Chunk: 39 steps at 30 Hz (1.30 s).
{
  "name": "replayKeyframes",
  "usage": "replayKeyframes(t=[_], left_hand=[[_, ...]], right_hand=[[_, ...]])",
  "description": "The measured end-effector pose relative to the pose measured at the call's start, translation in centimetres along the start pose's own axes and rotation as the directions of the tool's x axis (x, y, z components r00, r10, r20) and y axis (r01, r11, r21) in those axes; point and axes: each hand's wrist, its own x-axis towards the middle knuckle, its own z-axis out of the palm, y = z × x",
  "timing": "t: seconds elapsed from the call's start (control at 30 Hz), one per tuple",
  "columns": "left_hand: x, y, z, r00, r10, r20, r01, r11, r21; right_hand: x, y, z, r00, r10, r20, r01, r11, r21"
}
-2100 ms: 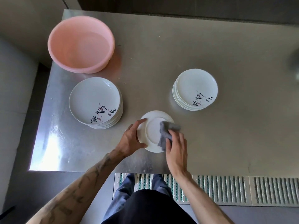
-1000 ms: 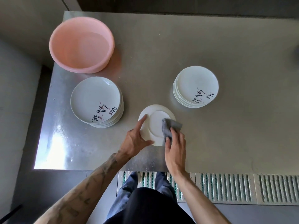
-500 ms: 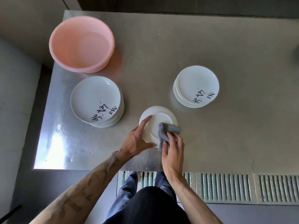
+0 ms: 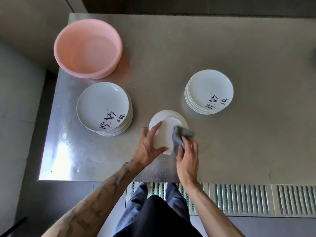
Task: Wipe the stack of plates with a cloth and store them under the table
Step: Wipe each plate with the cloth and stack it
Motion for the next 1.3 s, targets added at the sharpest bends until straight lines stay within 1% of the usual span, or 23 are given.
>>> replayKeyframes(t=[0.1, 0.17, 0.27, 0.37, 0.47, 0.57, 0.7, 0.8, 0.87, 0.93, 1.03, 1.13, 1.23, 1.3], left_hand=[[0.1, 0.1, -0.4, 0.999, -0.018, -0.041, 0.017, 1.0, -0.017], [0.5, 0.1, -0.5, 0.995, -0.068, -0.076, 0.064, 0.997, -0.044], [0.2, 0.1, -0.2, 0.993, -0.11, -0.048, 0.107, 0.992, -0.06], [-0.6, -0.1, 0.0, 0.994, -0.11, -0.015, 0.108, 0.988, -0.107], [-0.3, -0.4, -0.2, 0.988, -0.156, -0.015, 0.152, 0.977, -0.152], [0.0, -0.1, 0.0, 0.978, -0.205, -0.03, 0.194, 0.959, -0.205], [0.0, -0.4, 0.2, 0.984, -0.176, -0.024, 0.169, 0.969, -0.18], [0.1, -0.9, -0.1, 0.985, -0.17, -0.024, 0.165, 0.974, -0.155], [0.1, -0.7, 0.1, 0.979, -0.197, -0.047, 0.183, 0.959, -0.215], [0.1, -0.2, 0.5, 0.979, -0.194, -0.063, 0.173, 0.954, -0.247], [-0.1, 0.0, 0.9, 0.986, -0.167, -0.001, 0.162, 0.955, -0.247], [-0.5, -0.3, 0.7, 0.991, -0.127, 0.032, 0.131, 0.969, -0.208], [-0.4, -0.6, 0.6, 0.991, -0.136, -0.002, 0.132, 0.968, -0.215], [-0.4, -0.5, 1.0, 0.985, -0.169, -0.019, 0.16, 0.96, -0.231]], right_hand=[[1.5, 0.2, -0.6, 1.0, -0.007, -0.012, 0.007, 0.999, -0.033], [0.3, -0.1, -0.2, 1.0, -0.006, -0.01, 0.006, 0.999, -0.036], [-2.2, -0.3, 0.8, 1.0, -0.004, -0.013, 0.004, 1.0, -0.025], [-1.0, 0.4, 0.4, 1.0, 0.0, -0.023, 0.0, 1.0, -0.007], [0.9, 0.7, -0.7, 0.999, 0.033, 0.008, -0.033, 0.999, 0.011], [-0.7, -0.3, -0.1, 0.999, 0.035, 0.01, -0.035, 0.999, 0.005], [-2.2, -0.4, 0.3, 0.999, 0.022, -0.025, -0.021, 1.0, 0.01], [0.0, 0.1, -0.8, 0.999, 0.042, 0.008, -0.042, 0.999, 0.023], [0.9, 0.1, -1.0, 0.999, 0.043, 0.005, -0.043, 0.999, 0.027], [0.1, -0.5, -0.6, 0.999, 0.046, -0.021, -0.046, 0.998, 0.03], [-2.0, -0.8, 0.3, 0.999, 0.03, -0.027, -0.029, 0.999, 0.015], [-0.8, -0.1, -0.4, 1.0, 0.022, 0.001, -0.022, 0.999, 0.031], [1.1, 0.1, -0.9, 1.0, 0.028, -0.002, -0.028, 0.999, 0.044], [0.3, -0.7, -0.4, 1.0, 0.025, -0.008, -0.025, 0.999, 0.041]])
